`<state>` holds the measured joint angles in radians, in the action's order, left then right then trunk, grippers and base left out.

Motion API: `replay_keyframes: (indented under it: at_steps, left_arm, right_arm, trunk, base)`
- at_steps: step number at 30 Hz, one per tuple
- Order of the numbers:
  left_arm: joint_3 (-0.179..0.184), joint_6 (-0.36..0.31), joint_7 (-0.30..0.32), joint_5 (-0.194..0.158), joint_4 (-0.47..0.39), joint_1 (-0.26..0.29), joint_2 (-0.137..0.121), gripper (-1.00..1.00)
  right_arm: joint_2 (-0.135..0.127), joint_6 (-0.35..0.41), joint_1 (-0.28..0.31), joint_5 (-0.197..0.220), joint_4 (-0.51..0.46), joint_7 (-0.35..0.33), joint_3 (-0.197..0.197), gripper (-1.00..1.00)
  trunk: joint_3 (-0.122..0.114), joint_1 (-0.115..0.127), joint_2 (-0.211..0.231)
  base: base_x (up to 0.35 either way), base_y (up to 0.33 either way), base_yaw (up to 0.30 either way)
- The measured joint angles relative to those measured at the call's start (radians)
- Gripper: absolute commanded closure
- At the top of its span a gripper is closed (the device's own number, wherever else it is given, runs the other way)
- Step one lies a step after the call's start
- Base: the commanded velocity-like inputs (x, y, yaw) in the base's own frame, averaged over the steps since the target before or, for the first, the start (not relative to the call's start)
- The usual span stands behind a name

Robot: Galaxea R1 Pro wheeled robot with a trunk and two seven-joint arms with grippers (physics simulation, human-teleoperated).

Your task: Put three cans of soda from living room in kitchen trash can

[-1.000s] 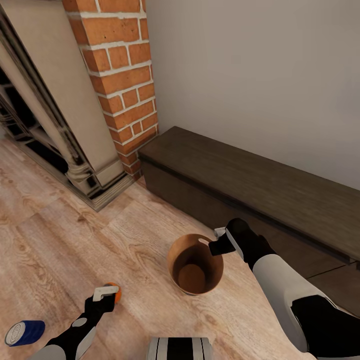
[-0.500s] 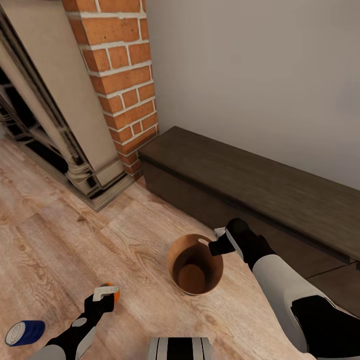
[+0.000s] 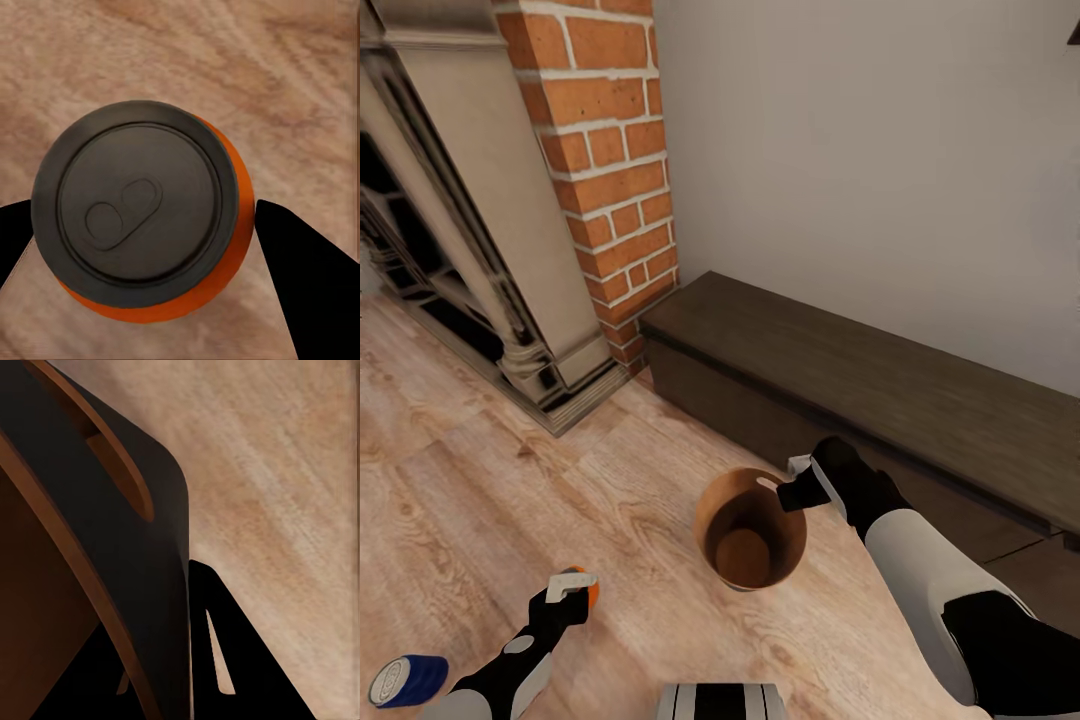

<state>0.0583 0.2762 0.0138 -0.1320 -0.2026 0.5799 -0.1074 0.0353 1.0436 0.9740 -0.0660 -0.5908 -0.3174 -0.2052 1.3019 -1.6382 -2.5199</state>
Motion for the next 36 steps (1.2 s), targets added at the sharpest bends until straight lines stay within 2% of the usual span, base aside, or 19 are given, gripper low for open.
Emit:
replay_keyframes:
  at_steps: [19, 22, 26, 28, 29, 30, 31, 34, 35, 36]
  left_arm:
    - [0.0, 0.0, 0.001, -0.001, -0.008, 0.0, -0.001, 1.0]
    - [-0.001, -0.003, 0.011, -0.002, -0.011, 0.0, -0.002, 1.0]
    - [-0.003, -0.025, 0.063, -0.006, -0.046, 0.001, -0.008, 1.0]
    - [-0.007, -0.086, 0.132, -0.011, -0.11, 0.001, -0.014, 1.0]
    - [-0.012, -0.181, 0.224, -0.022, -0.199, 0.0, -0.038, 1.0]
    - [-0.015, -0.219, 0.255, -0.032, -0.249, 0.0, -0.053, 1.0]
    - [-0.028, -0.294, 0.308, -0.058, -0.322, -0.001, -0.086, 1.0]
    - [-0.074, -0.527, 0.425, -0.184, -0.586, -0.012, -0.185, 1.0]
    - [-0.079, -0.568, 0.438, -0.2, -0.634, -0.014, -0.198, 1.0]
    - [-0.092, -0.646, 0.455, -0.215, -0.72, -0.017, -0.218, 1.0]
  right_arm:
    - [-0.002, 0.0, 0.0, 0.0, 0.007, 0.0, 0.002, 1.0]
    - [-0.001, 0.0, -0.001, 0.0, 0.008, -0.001, 0.0, 1.0]
    - [0.0, 0.0, -0.003, 0.001, 0.008, -0.001, -0.001, 1.0]
    - [0.001, 0.0, -0.003, 0.004, 0.008, -0.002, -0.001, 1.0]
    - [0.0, 0.0, -0.003, 0.005, 0.009, -0.002, -0.002, 1.0]
    - [0.0, 0.0, -0.003, 0.004, 0.009, -0.002, -0.002, 1.0]
    - [0.0, 0.0, -0.003, 0.002, 0.009, -0.002, -0.002, 1.0]
    - [0.0, 0.0, -0.003, 0.002, 0.01, -0.005, -0.001, 1.0]
    - [0.0, 0.0, -0.003, 0.006, 0.012, -0.005, -0.001, 1.0]
    - [0.0, 0.001, -0.003, 0.008, 0.017, -0.006, -0.001, 1.0]
  trunk:
    - [-0.073, 0.009, 0.004]
    - [-0.085, 0.01, 0.005]
    - [-0.101, 0.012, 0.006]
    - [-0.108, 0.013, 0.007]
    - [-0.112, 0.013, 0.007]
    - [-0.116, 0.014, 0.007]
    - [-0.12, 0.014, 0.007]
    - [-0.132, 0.015, 0.008]
    - [-0.135, 0.016, 0.008]
    - [-0.139, 0.016, 0.008]
  base:
    - [0.0, 0.0, 0.0]
    - [0.0, 0.0, 0.0]
    - [0.0, 0.0, 0.0]
    - [0.0, 0.0, 0.0]
    - [0.0, 0.0, 0.0]
    - [0.0, 0.0, 0.0]
    - [0.0, 0.0, 0.0]
    - [0.0, 0.0, 0.0]
    - [0.0, 0.0, 0.0]
    - [0.0, 0.0, 0.0]
